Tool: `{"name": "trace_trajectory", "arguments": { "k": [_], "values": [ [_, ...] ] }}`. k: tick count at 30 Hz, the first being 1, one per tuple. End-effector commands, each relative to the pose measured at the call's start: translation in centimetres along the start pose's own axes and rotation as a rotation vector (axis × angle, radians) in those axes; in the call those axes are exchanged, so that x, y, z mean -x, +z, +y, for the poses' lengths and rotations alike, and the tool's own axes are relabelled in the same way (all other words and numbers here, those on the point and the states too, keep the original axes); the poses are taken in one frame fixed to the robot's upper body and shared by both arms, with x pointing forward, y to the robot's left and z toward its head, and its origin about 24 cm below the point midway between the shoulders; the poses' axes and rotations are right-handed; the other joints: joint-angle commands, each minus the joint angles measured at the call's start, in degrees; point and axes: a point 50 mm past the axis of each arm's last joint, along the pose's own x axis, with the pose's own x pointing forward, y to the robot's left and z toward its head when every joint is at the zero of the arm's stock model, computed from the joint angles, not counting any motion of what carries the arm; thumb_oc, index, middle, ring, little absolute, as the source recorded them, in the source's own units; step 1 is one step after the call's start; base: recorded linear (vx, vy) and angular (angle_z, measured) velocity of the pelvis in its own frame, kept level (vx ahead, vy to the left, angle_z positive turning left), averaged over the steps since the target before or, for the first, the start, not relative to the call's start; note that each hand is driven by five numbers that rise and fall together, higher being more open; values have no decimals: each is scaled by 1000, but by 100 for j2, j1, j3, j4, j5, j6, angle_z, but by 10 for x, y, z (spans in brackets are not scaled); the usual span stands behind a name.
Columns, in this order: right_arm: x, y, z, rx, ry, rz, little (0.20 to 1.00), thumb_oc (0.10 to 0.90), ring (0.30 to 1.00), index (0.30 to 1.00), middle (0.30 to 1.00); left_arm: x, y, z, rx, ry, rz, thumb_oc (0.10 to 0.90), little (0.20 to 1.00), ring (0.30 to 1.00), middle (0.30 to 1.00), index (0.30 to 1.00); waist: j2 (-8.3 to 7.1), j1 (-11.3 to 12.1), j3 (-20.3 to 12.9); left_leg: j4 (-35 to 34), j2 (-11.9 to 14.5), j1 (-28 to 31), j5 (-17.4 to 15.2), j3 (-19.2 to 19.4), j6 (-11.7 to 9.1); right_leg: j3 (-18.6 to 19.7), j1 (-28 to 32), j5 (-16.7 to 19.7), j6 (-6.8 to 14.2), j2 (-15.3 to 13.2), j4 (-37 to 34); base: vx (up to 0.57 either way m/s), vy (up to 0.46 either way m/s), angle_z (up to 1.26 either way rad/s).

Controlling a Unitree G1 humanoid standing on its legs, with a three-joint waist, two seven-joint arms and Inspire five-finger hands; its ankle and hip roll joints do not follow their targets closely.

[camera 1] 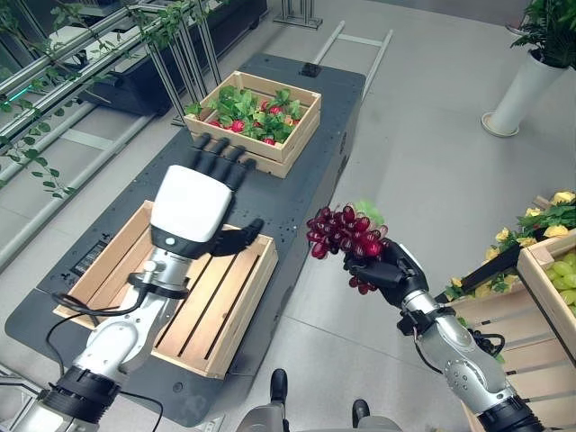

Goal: Pick up the fruits from the basket on one side to the basket on the other side

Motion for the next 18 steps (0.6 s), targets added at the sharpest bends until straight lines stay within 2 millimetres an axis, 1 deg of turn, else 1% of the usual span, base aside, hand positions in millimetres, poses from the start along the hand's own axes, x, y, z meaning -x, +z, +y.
{"name": "trace_trajectory", "arguments": {
  "k": [1, 3, 5, 6, 7, 9, 11, 12, 13, 14, 15, 16, 17, 18],
  "values": [
    [-3, 60, 16, 1, 56, -391, 300, 400, 300, 300, 300, -3, -28, 2, -16, 80, 201, 800, 900, 900, 900, 900, 117, 100, -705, 11, -36, 713, -1106, -35, 38, 97, -649, 722, -107, 25, -7, -35, 77, -5],
    [-2, 63, 15, 2, 42, -413, 300, 400, 300, 300, 300, 4, -35, 0, 39, 80, 272, 800, 900, 900, 900, 900, 114, 104, -695, 11, -56, 709, -1120, 7, 53, 106, -670, 744, -74, -18, -7, -54, 115, -7],
    [-1, 65, 14, 11, 34, -427, 300, 400, 300, 300, 300, 6, -36, 0, 145, 107, 304, 800, 900, 900, 900, 900, 111, 109, -684, 11, -78, 704, -1126, 28, 69, 105, -686, 759, -56, -46, -7, -61, 117, -15],
    [-1, 66, 15, 9, 32, -440, 300, 400, 300, 300, 300, 7, -32, -1, 305, 137, 338, 800, 900, 900, 900, 900, 109, 119, -670, 11, -112, 689, -1129, 39, 89, 108, -718, 792, -33, -80, -7, -68, 118, -13],
    [-1, 66, 15, 6, 32, -446, 300, 400, 300, 300, 300, 7, -29, -1, 373, 153, 345, 800, 900, 900, 900, 900, 110, 120, -665, 11, -125, 684, -1131, 49, 98, 116, -732, 804, -25, -89, -7, -86, 157, -10],
    [-2, 64, 17, -12, 22, -466, 300, 400, 300, 300, 300, 6, -14, -2, 629, 205, 337, 800, 900, 900, 900, 900, 115, 118, -643, 11, -178, 687, -1151, 102, 137, 182, -788, 886, 39, -158, -7, -74, 161, -12],
    [-4, 62, 19, -45, 8, -476, 300, 400, 300, 300, 300, 0, -1, 2, 832, 236, 313, 800, 900, 900, 900, 900, 113, 104, -620, 11, -231, 680, -1170, 162, 165, 232, -863, 959, 105, -215, -7, -78, 150, -10],
    [-4, 60, 19, -49, 0, -478, 300, 400, 300, 300, 300, -3, 3, 3, 902, 237, 307, 800, 900, 900, 900, 900, 115, 80, -602, 13, -254, 688, -1180, 199, 175, 280, -933, 1018, 134, -244, -7, -101, 194, -22],
    [-6, 55, 19, -56, -16, -468, 300, 400, 300, 300, 300, -8, 14, 5, 1108, 253, 299, 800, 900, 900, 900, 900, 135, 31, -535, 39, -315, 698, -1248, 278, 201, 331, -1064, 1186, 184, -348, -7, -122, 195, -34],
    [-7, 53, 19, -71, -12, -462, 300, 400, 300, 300, 300, -12, 20, 6, 1212, 245, 291, 800, 900, 900, 900, 900, 141, 21, -475, 37, -361, 701, -1273, 331, 215, 315, -1178, 1356, 213, -442, -7, -146, 189, -52],
    [-7, 51, 21, -79, -2, -457, 300, 400, 300, 300, 300, -14, 26, 7, 1307, 239, 279, 800, 900, 900, 900, 900, 151, 13, -427, 29, -385, 696, -1278, 392, 215, 267, -1323, 1505, 233, -505, -7, -133, 94, -51],
    [-8, 50, 22, -81, 5, -453, 300, 400, 300, 300, 300, -15, 29, 8, 1356, 240, 274, 800, 900, 900, 900, 900, 156, 20, -392, 43, -391, 695, -1281, 446, 205, 176, -1402, 1634, 244, -541, -7, -134, 49, -65],
    [-8, 49, 23, -87, 15, -449, 300, 400, 300, 300, 300, -16, 31, 9, 1428, 239, 271, 800, 900, 900, 900, 900, 165, 37, -360, 49, -389, 684, -1270, 499, 197, 58, -1438, 1681, 247, -543, 58, -86, 13, -61],
    [-8, 49, 23, -86, 15, -449, 300, 400, 300, 300, 300, -16, 31, 9, 1429, 238, 271, 800, 900, 900, 900, 900, 166, 39, -357, 49, -387, 688, -1272, 500, 197, 59, -1438, 1678, 247, -541, 62, -109, 3, -73]
  ]
}}
